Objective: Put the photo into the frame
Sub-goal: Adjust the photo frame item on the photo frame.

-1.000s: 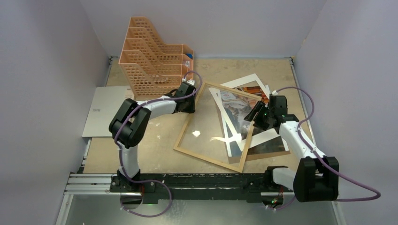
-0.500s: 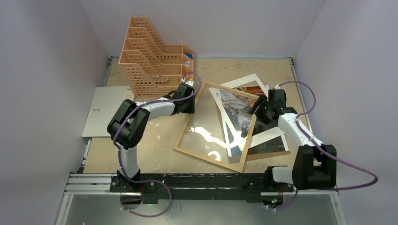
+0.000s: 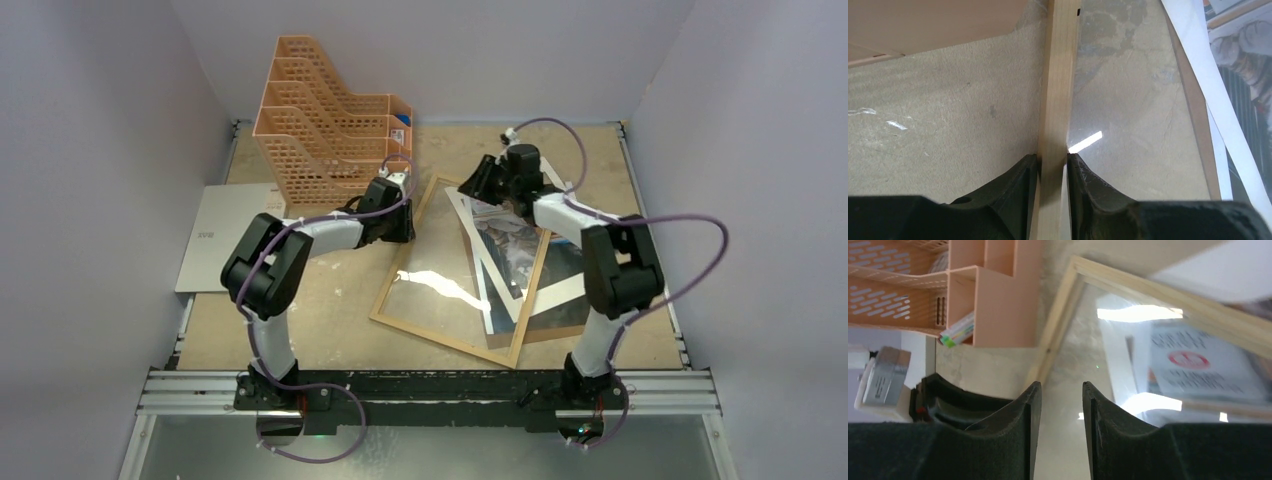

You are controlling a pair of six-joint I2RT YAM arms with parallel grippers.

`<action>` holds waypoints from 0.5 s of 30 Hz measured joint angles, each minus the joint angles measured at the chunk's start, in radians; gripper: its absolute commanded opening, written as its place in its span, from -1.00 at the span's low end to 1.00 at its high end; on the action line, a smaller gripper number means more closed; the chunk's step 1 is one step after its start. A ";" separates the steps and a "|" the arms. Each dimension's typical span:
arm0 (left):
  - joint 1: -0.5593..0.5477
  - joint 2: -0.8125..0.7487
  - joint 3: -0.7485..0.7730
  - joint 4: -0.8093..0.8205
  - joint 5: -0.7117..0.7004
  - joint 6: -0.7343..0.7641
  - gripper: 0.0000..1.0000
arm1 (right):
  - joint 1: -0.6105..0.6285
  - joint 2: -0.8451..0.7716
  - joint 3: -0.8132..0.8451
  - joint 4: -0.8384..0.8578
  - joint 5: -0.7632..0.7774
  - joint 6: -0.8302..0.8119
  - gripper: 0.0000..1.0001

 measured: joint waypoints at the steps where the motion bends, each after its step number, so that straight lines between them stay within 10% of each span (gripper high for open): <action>1: 0.003 -0.003 -0.005 0.005 0.008 -0.001 -0.33 | 0.015 0.039 0.030 0.021 -0.001 0.000 -0.28; 15: 0.015 -0.037 -0.043 0.023 0.085 0.000 0.05 | 0.072 0.418 0.398 0.025 0.098 -0.031 -0.33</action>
